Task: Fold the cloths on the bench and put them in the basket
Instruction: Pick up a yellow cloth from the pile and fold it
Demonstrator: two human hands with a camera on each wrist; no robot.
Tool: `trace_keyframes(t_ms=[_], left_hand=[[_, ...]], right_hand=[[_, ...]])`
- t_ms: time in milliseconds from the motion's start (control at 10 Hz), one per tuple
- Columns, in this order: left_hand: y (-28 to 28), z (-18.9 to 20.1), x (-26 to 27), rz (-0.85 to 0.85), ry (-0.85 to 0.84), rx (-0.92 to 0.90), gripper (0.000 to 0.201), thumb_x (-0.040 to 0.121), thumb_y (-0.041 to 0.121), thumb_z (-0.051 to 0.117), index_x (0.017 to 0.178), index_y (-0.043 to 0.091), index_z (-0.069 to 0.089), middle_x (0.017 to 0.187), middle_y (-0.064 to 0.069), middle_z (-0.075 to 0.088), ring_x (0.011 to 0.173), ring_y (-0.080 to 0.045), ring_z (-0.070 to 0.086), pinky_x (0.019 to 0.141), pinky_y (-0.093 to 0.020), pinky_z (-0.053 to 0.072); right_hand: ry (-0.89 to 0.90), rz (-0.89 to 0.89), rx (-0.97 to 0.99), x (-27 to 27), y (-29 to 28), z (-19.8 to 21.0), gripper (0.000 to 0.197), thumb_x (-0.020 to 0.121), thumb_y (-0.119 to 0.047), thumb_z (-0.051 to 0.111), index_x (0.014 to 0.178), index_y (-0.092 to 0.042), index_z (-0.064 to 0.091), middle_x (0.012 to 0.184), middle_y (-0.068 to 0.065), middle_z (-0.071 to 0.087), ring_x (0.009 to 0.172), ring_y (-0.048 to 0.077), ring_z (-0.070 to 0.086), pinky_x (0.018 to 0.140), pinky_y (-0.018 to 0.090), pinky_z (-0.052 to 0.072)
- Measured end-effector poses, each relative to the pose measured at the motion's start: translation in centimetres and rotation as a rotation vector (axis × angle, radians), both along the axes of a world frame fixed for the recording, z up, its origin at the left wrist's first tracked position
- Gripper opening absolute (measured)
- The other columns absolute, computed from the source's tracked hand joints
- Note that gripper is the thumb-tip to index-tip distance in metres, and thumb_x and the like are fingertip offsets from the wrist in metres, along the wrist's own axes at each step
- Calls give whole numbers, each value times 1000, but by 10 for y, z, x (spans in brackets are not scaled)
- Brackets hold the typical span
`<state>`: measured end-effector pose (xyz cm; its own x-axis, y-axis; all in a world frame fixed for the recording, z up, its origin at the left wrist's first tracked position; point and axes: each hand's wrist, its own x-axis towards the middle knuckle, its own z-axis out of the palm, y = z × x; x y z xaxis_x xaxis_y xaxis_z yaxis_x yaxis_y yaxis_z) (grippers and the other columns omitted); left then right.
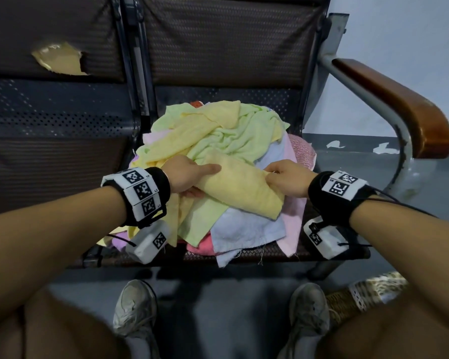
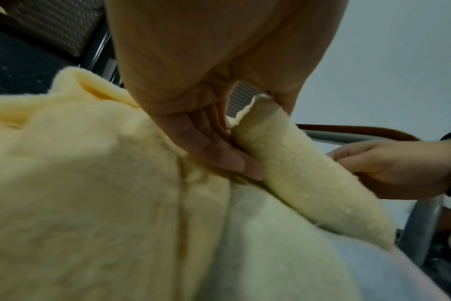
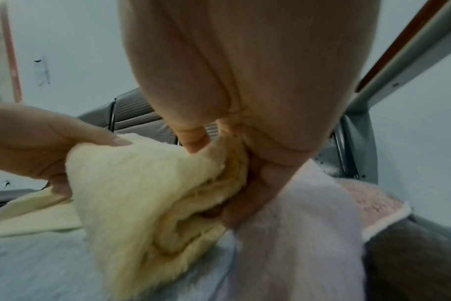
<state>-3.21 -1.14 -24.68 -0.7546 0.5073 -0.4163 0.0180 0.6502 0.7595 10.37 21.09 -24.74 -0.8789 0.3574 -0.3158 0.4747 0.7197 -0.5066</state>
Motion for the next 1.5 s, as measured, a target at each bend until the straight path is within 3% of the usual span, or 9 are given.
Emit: trace_keyframes(t_ms=[200,300,400,700,900,1000,1100,1200,1500], left_hand=[[16,31,27,17,-40,488,29,78,19,83,92,14,58,106,-23,71,93,-35,71,89,-48,58],[28,58,46,-84,-20,629,29,76,4,81,94,17,62,92,-15,67,84,-27,63,79,-41,53],[47,81,65,-89,-65,737,37,77,9,80,110,14,65,97,-6,70,88,-18,68,72,-29,54],[158,41,179,-628,-299,433,38,86,20,75,122,17,63,115,3,74,104,-15,71,90,-32,57],[280,-18,311,-750,-463,183,36,86,16,67,120,9,64,114,-8,72,99,-27,71,88,-42,58],[318,-54,373,-787,-468,14,37,80,17,66,115,5,62,112,-15,70,93,-31,68,80,-39,55],[339,-94,419,-897,-557,-205,47,73,18,63,119,6,60,121,-21,65,111,-41,64,100,-54,49],[354,-130,451,-986,-471,-374,31,84,16,62,111,3,57,113,-21,57,109,-38,59,87,-39,48],[382,-241,465,-1082,-256,-692,49,99,22,56,139,-5,48,142,-24,51,129,-38,51,106,-43,45]], right_hand=[[214,7,-149,7,-16,35,72,84,-33,71,148,-30,39,133,-2,57,121,12,57,101,26,46],[339,-49,-247,22,-27,65,66,67,-57,79,128,-42,59,113,-12,73,102,4,69,91,25,53],[405,-110,-346,47,-23,88,33,76,-47,80,102,-28,75,100,-8,78,93,8,73,84,31,55],[607,-570,-629,205,72,84,34,95,-31,65,128,-23,62,118,-3,74,107,17,71,88,37,59],[684,-1079,-554,355,136,12,21,90,-26,64,108,-17,67,101,1,76,97,23,70,97,47,53],[636,-1271,-490,414,144,-35,27,78,-34,67,98,-17,67,81,0,69,79,22,64,74,45,48],[481,-1370,-474,459,141,-89,34,72,-43,67,93,-17,67,83,3,67,80,26,62,71,41,45],[330,-1419,-494,487,135,-141,25,82,-41,67,86,-16,67,83,6,68,74,27,63,64,36,50],[111,-1417,-730,486,140,-271,37,97,-27,58,133,-16,59,136,9,60,121,32,58,105,49,47]])
